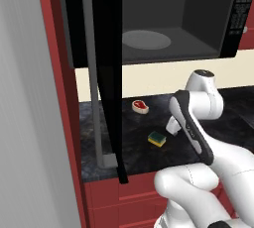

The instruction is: Place the sponge inside the microwave to prepare for sanitizing.

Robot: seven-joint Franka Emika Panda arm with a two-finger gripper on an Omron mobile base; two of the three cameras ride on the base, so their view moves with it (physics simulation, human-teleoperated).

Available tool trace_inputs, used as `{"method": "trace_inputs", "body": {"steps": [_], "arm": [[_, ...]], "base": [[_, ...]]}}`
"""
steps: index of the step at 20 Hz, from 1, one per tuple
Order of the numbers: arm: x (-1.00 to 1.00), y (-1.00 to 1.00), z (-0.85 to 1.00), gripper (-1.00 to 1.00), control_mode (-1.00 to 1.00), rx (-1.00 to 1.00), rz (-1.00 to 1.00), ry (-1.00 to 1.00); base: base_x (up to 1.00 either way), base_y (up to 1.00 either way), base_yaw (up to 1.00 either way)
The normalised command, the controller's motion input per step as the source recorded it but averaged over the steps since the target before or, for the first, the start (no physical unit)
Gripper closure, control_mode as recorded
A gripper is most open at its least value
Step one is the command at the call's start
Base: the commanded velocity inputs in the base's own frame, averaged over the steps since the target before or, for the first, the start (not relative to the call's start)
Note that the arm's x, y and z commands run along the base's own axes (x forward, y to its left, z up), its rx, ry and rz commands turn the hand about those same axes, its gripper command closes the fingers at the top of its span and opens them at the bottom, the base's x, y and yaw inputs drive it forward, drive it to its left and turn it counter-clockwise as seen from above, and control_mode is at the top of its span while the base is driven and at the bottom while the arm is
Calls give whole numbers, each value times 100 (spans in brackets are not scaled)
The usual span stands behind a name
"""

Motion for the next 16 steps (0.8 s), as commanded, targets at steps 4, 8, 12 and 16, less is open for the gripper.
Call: {"method": "trace_inputs", "body": {"steps": [4, 8, 12, 16], "arm": [[45, 11, -44, -100, -100, -19, 4, -15], [52, 0, -42, -100, -100, -21, 0, -11], [43, 0, -31, -100, -100, -13, 0, -2], [25, 1, -19, -100, -100, 0, 0, 1]], "base": [[0, 0, 0], [0, 0, 0], [0, 0, 0], [0, 0, 0]]}}
